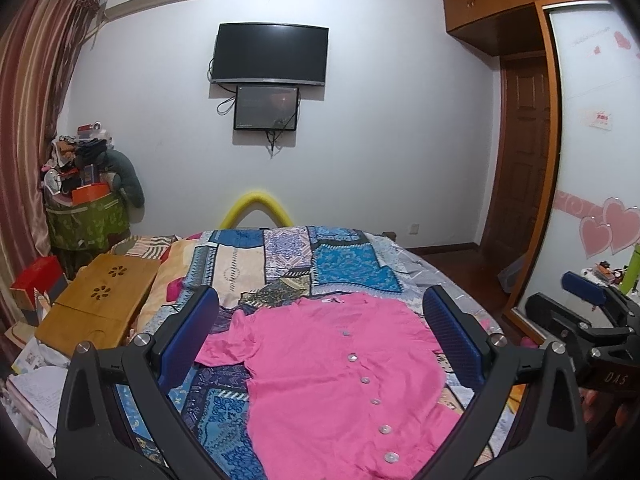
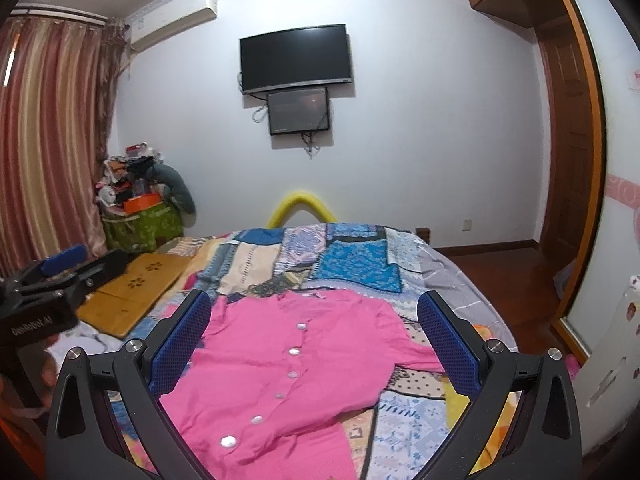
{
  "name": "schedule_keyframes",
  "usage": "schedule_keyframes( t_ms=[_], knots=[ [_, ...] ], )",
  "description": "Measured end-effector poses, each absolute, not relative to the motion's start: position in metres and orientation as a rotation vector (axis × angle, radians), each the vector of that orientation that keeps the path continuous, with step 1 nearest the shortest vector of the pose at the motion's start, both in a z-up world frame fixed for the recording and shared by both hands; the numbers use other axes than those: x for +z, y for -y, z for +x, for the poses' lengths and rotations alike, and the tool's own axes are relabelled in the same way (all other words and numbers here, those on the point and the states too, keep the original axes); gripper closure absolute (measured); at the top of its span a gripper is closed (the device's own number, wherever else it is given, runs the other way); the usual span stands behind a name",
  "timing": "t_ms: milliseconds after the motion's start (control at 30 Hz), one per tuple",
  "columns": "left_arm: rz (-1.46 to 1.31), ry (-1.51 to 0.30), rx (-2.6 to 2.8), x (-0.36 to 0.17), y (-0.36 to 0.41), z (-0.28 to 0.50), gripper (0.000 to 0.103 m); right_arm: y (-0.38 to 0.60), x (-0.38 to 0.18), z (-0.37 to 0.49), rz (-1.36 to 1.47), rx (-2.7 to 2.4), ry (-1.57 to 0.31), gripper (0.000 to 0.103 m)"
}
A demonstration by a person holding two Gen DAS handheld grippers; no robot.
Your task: Fold small clothes
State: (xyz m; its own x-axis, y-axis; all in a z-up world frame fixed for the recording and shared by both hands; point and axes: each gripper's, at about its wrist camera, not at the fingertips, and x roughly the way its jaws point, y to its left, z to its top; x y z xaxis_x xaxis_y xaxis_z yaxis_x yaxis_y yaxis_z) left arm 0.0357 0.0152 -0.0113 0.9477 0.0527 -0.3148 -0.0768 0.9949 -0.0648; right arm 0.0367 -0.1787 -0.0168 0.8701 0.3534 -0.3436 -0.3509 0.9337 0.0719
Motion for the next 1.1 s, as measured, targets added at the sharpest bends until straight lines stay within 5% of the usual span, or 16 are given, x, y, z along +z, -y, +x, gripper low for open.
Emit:
schedule_keyframes(
  t_ms=[500, 1100],
  knots=[
    [-0.042, -0.49, 0.251, -0.065, -0.094, 0.145, 0.0, 0.213, -0.049, 0.114, -0.005, 0.223, -0.513, 0.001],
    [-0.225, -0.903, 0.36, -0.179, -0.237, 0.263, 0.0, 0.196, -0.075, 0.215, -0.075, 0.322, -0.607, 0.001]
  ],
)
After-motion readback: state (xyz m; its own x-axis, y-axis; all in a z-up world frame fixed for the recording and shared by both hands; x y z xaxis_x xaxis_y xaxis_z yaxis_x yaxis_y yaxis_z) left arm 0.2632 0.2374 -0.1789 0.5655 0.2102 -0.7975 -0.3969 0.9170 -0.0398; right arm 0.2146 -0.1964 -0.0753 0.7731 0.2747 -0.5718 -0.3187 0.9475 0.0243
